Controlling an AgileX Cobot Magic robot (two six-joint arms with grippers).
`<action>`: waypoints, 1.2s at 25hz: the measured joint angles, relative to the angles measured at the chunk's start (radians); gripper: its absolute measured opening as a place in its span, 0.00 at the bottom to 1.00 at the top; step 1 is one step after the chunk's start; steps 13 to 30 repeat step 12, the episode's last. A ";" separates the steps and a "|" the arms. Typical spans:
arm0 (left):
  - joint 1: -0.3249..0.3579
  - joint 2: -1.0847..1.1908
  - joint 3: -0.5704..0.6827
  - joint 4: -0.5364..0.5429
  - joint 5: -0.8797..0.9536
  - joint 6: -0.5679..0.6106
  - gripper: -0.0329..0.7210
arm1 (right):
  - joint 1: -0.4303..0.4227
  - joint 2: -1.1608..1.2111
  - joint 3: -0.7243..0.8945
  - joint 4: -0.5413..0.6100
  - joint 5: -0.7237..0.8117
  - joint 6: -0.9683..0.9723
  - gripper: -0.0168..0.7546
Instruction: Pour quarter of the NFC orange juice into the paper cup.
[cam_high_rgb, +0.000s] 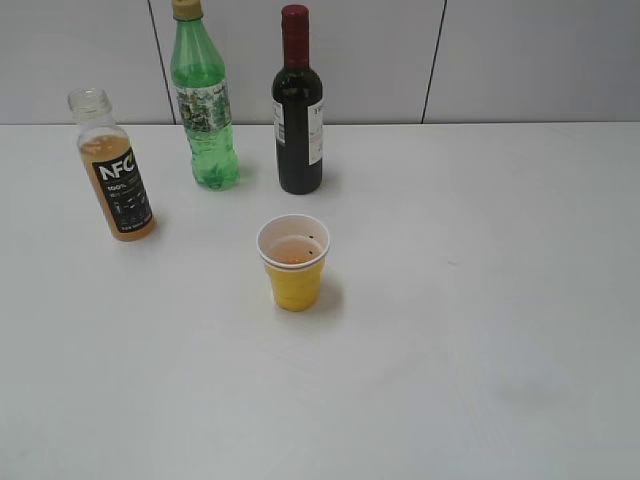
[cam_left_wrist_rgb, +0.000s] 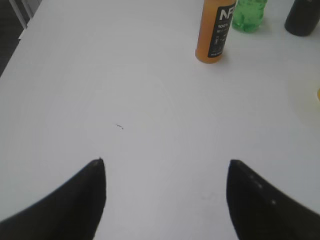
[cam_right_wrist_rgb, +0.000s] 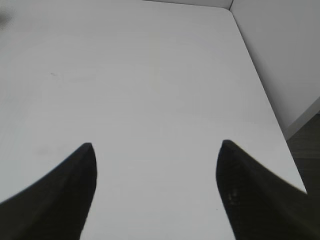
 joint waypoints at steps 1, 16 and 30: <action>0.000 -0.015 0.000 0.000 0.000 0.000 0.77 | 0.000 0.000 0.000 0.000 0.000 0.000 0.79; 0.000 -0.037 0.000 0.001 0.006 0.000 0.77 | 0.000 0.000 0.001 0.000 0.000 0.000 0.79; 0.000 -0.037 0.000 0.001 0.006 0.000 0.77 | 0.000 0.000 0.001 0.000 0.000 0.000 0.79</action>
